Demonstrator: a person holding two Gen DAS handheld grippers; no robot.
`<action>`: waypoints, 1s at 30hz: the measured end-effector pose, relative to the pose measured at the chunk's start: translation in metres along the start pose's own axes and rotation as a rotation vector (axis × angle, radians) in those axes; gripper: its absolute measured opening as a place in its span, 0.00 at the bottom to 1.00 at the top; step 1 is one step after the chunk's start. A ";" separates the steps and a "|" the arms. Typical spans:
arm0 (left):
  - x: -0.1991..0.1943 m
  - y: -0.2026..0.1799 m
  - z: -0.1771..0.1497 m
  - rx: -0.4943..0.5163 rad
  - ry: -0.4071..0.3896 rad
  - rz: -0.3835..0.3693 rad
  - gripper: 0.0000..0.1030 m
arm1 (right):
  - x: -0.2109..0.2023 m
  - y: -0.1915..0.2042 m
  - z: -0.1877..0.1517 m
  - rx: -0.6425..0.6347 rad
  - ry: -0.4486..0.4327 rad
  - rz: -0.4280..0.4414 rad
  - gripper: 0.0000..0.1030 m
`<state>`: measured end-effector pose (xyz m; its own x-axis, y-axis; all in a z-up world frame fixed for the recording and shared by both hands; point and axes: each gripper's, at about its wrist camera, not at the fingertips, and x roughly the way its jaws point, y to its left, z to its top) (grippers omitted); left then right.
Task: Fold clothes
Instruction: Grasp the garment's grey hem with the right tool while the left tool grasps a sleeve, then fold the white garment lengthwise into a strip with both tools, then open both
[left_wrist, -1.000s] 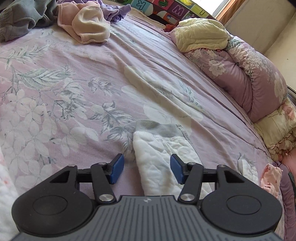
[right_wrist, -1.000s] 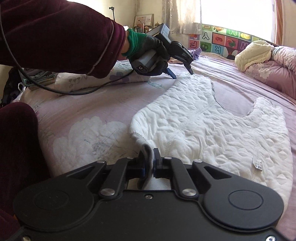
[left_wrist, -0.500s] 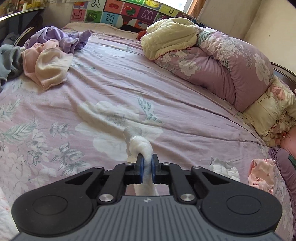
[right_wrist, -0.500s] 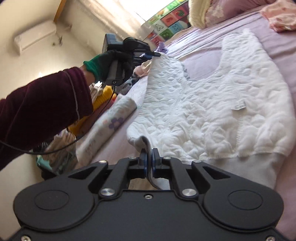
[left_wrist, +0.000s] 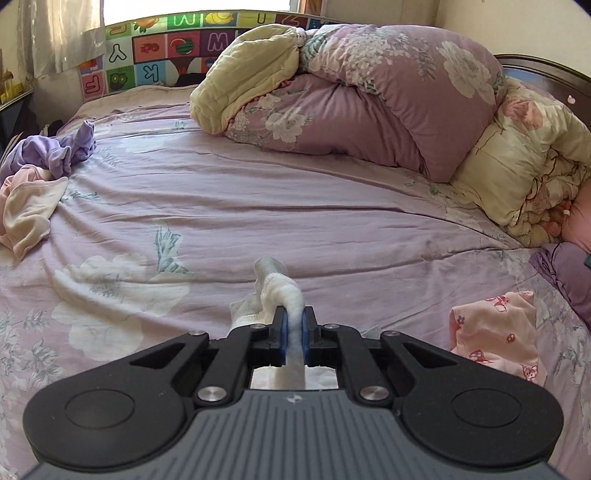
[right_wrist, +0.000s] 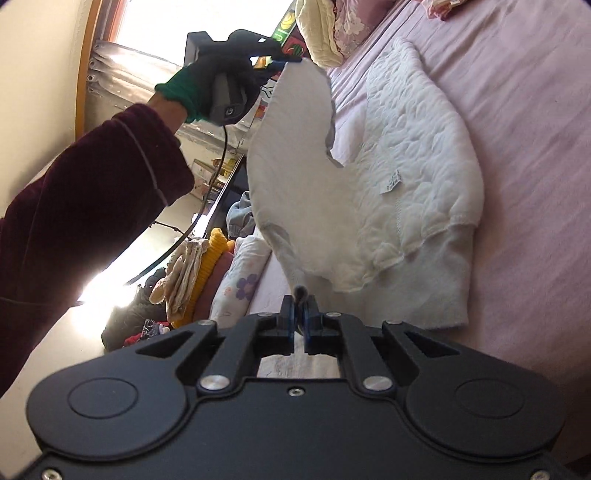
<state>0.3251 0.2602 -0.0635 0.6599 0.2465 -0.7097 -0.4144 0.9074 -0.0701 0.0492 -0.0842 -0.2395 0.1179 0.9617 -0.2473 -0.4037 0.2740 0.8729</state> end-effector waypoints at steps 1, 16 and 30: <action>0.003 -0.011 -0.002 0.018 -0.004 0.028 0.07 | -0.002 0.002 0.001 0.000 -0.006 0.003 0.03; 0.048 -0.090 -0.027 0.100 0.031 0.137 0.07 | -0.009 -0.027 0.004 0.339 -0.026 -0.003 0.03; 0.092 -0.122 -0.037 0.140 0.137 0.043 0.19 | -0.003 -0.026 0.020 0.329 -0.101 -0.132 0.03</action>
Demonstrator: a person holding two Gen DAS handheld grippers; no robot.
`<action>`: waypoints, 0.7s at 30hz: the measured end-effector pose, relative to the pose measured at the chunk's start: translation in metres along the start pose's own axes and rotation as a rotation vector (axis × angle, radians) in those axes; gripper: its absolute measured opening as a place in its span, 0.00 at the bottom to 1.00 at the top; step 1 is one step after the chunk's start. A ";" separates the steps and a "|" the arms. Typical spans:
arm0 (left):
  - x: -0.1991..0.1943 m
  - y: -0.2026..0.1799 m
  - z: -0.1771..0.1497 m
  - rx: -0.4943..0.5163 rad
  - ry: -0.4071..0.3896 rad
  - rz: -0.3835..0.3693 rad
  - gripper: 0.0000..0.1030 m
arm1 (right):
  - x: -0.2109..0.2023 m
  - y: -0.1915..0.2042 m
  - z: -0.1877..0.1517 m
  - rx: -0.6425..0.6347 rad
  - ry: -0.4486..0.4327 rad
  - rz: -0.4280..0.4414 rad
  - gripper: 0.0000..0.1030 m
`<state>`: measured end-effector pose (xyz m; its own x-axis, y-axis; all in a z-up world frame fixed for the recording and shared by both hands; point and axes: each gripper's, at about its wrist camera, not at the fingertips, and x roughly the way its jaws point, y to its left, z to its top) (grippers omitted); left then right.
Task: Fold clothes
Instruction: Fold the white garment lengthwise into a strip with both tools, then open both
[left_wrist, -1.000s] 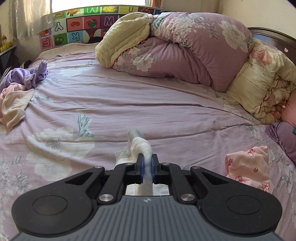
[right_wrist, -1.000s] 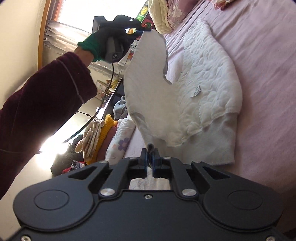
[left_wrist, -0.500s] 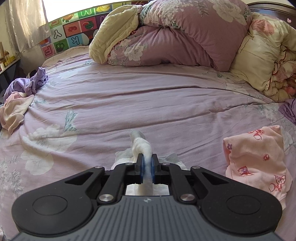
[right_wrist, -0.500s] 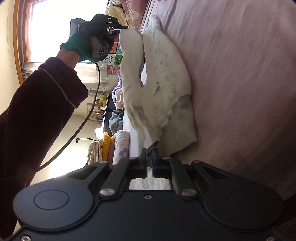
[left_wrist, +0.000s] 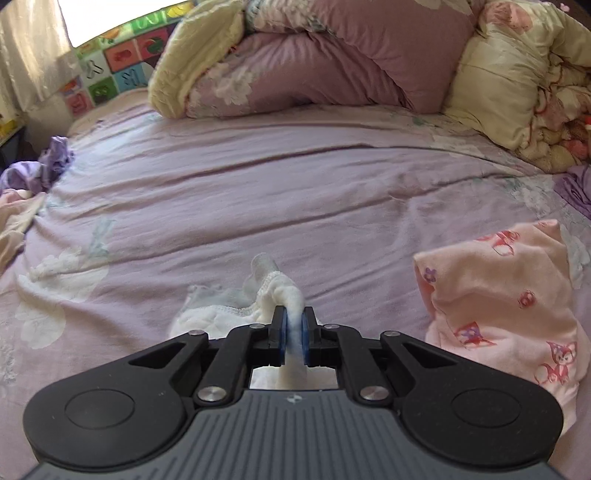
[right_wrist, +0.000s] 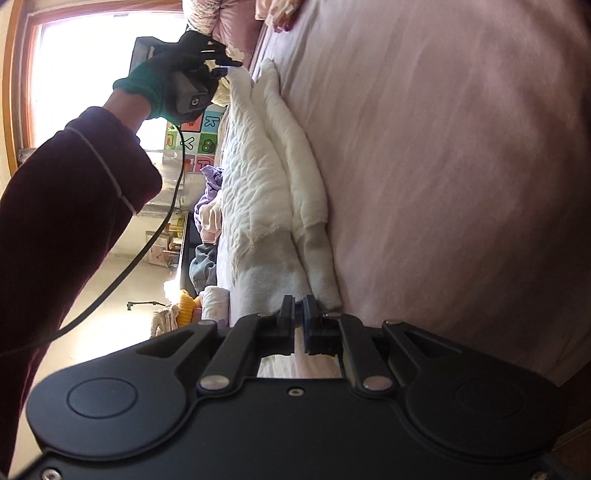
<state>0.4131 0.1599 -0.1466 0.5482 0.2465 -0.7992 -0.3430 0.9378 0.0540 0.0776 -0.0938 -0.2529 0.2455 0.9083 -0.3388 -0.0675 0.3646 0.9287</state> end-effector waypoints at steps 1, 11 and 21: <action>-0.001 0.002 -0.002 -0.004 -0.002 -0.025 0.25 | 0.000 0.003 0.002 -0.033 -0.015 -0.011 0.05; -0.121 0.055 -0.088 0.138 -0.231 -0.170 0.37 | 0.002 0.040 0.025 -0.233 -0.140 -0.064 0.37; -0.211 0.084 -0.300 0.311 -0.256 -0.186 0.37 | -0.017 -0.004 0.018 -0.334 -0.099 -0.047 0.37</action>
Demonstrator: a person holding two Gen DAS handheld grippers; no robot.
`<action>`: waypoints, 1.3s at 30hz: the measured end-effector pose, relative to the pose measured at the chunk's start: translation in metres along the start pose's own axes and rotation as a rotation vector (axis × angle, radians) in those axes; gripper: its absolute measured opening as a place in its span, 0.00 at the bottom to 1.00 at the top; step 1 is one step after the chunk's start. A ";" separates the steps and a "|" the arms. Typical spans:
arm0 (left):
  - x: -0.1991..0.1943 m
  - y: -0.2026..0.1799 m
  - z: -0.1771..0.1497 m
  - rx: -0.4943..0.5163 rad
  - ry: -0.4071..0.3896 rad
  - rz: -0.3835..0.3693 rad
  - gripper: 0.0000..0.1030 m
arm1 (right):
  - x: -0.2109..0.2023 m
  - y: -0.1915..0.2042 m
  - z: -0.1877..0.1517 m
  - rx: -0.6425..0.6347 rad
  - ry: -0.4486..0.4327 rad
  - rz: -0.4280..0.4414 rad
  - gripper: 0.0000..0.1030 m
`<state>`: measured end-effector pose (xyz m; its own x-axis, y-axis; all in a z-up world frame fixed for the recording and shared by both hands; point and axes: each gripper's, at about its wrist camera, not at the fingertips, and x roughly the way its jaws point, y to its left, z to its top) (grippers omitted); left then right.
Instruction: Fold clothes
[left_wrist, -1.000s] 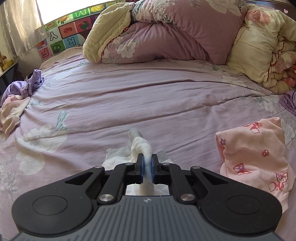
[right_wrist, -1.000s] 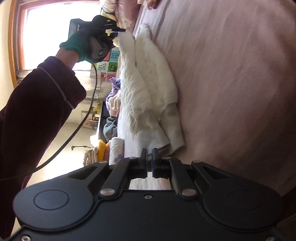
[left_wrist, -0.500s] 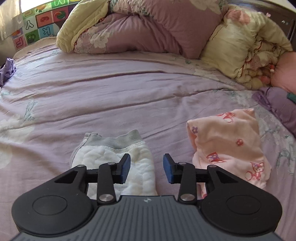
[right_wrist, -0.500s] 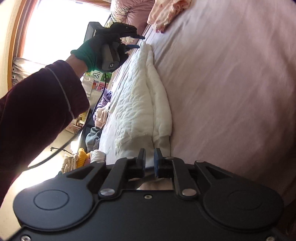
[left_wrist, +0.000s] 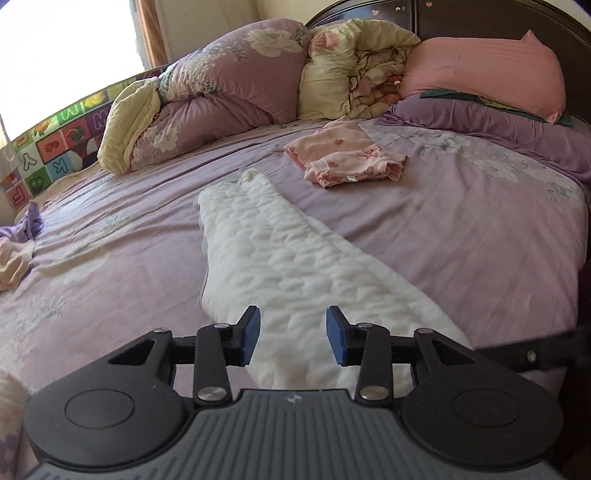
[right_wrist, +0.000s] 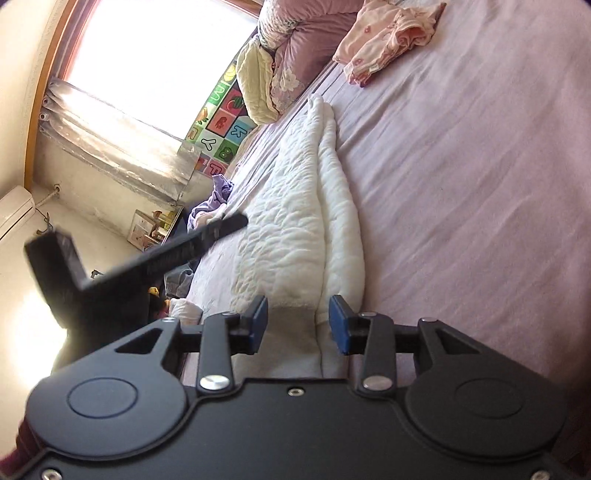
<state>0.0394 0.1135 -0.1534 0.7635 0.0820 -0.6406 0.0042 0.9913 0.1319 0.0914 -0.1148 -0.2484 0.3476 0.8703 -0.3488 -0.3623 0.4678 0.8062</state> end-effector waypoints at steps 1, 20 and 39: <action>0.005 0.003 -0.007 -0.025 0.021 -0.005 0.37 | 0.002 0.000 0.000 -0.016 0.001 -0.006 0.37; -0.012 0.017 -0.034 -0.245 -0.112 -0.073 0.37 | 0.009 0.017 0.007 -0.198 -0.086 0.064 0.10; -0.001 0.007 0.006 -0.043 -0.093 -0.006 0.37 | 0.007 -0.007 0.011 -0.136 -0.098 -0.031 0.41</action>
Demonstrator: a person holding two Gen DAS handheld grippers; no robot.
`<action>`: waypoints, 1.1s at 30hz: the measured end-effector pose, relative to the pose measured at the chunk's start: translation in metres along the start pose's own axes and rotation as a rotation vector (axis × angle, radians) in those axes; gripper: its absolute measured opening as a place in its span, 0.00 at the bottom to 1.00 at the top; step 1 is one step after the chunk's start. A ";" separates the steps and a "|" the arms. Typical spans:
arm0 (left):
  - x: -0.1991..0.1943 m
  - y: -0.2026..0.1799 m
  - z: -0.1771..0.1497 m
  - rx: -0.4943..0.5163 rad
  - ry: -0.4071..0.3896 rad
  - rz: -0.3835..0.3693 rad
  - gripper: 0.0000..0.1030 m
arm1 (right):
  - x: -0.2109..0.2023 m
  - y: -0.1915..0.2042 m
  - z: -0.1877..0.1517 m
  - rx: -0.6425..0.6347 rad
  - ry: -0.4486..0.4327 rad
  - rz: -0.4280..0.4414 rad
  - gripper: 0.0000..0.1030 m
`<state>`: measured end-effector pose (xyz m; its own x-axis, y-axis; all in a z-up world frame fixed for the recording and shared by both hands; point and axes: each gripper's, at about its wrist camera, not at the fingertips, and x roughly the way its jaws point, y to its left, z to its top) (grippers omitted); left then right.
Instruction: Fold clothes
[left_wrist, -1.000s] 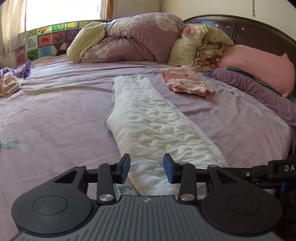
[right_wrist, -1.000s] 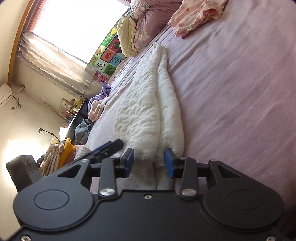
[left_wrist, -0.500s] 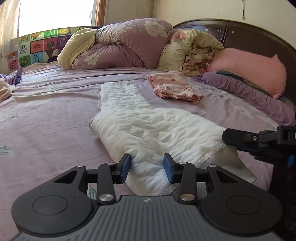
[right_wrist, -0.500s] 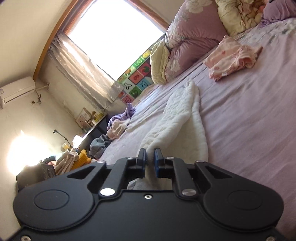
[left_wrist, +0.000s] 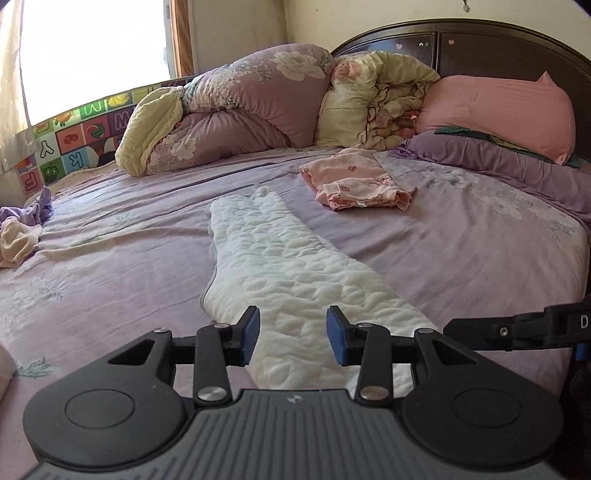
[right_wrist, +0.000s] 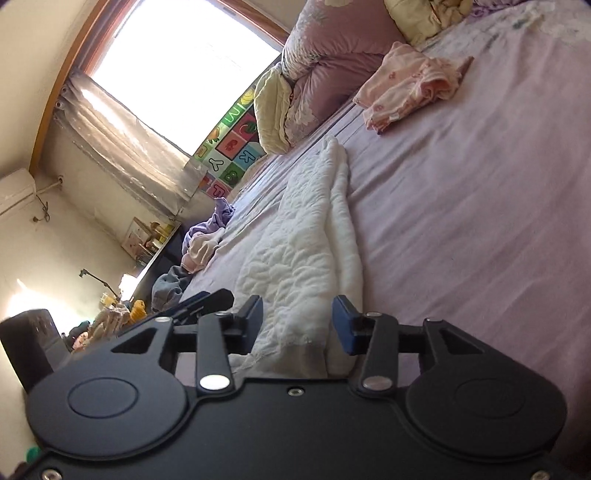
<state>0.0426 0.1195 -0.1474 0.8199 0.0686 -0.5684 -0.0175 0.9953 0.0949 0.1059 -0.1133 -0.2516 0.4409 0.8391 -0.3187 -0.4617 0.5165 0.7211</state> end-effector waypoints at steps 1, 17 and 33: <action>0.010 0.004 0.006 0.005 0.025 -0.022 0.37 | 0.001 0.000 0.000 -0.007 -0.001 -0.014 0.41; 0.115 0.027 0.100 -0.036 0.167 -0.098 0.51 | 0.044 0.000 0.033 -0.145 0.038 -0.017 0.41; 0.186 -0.002 0.112 -0.062 0.347 0.036 0.09 | 0.046 0.003 0.035 -0.206 0.069 0.007 0.10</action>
<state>0.2597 0.1230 -0.1619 0.5747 0.1118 -0.8107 -0.0857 0.9934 0.0763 0.1517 -0.0791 -0.2431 0.3868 0.8489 -0.3603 -0.6154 0.5286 0.5847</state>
